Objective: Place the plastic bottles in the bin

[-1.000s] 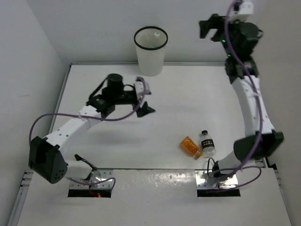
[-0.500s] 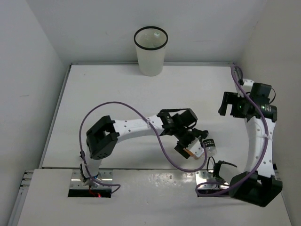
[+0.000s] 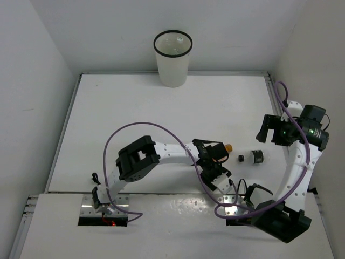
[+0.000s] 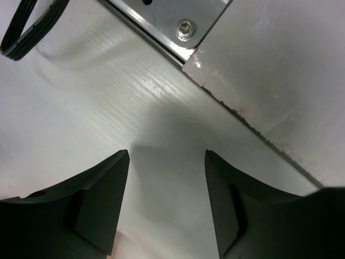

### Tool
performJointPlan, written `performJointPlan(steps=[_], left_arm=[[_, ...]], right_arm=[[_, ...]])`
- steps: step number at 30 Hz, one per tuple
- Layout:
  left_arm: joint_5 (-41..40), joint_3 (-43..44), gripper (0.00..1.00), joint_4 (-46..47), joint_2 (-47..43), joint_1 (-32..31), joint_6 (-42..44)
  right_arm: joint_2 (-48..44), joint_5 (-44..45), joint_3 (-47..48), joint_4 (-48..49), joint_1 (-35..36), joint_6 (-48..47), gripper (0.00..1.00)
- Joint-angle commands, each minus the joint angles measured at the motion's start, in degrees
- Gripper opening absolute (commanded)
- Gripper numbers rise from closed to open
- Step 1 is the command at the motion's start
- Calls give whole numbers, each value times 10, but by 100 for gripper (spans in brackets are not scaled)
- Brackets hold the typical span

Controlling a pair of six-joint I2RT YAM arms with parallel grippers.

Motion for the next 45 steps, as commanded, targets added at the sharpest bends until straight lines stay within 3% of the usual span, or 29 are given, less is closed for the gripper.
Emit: performJointPlan(steps=[1, 5, 8, 9, 13, 18, 23, 24, 25, 33, 45], left_arm=[[-37, -26, 60, -10, 8, 17, 20], [-16, -39, 58, -15, -31, 46, 20], [34, -36, 78, -15, -88, 64, -10], [34, -29, 84, 19, -102, 69, -79], [-44, 31, 89, 130, -144, 94, -253], [-66, 202, 88, 110, -38, 140, -419], [-87, 220, 86, 109, -6, 148, -571], [-103, 213, 86, 109, -6, 148, -621], [-168, 213, 90, 103, -6, 130, -644], [-299, 190, 98, 65, -2, 80, -726], [-347, 278, 98, -14, 135, 85, -764]], right_arm=[[2, -33, -4, -1, -5, -15, 100], [6, -41, -4, 2, -5, -16, 100], [7, -43, -1, 3, -5, -16, 100], [8, -42, -1, 4, -6, -16, 100], [4, -44, 0, 14, -6, -2, 100], [11, -47, 9, 22, -6, 28, 100], [19, -41, 21, 11, -11, 23, 100], [20, -40, 20, 10, -15, 22, 100], [21, -41, 20, 13, -17, 22, 100], [44, -57, 28, 4, -37, 35, 100], [57, -78, 23, -7, -54, 32, 100]])
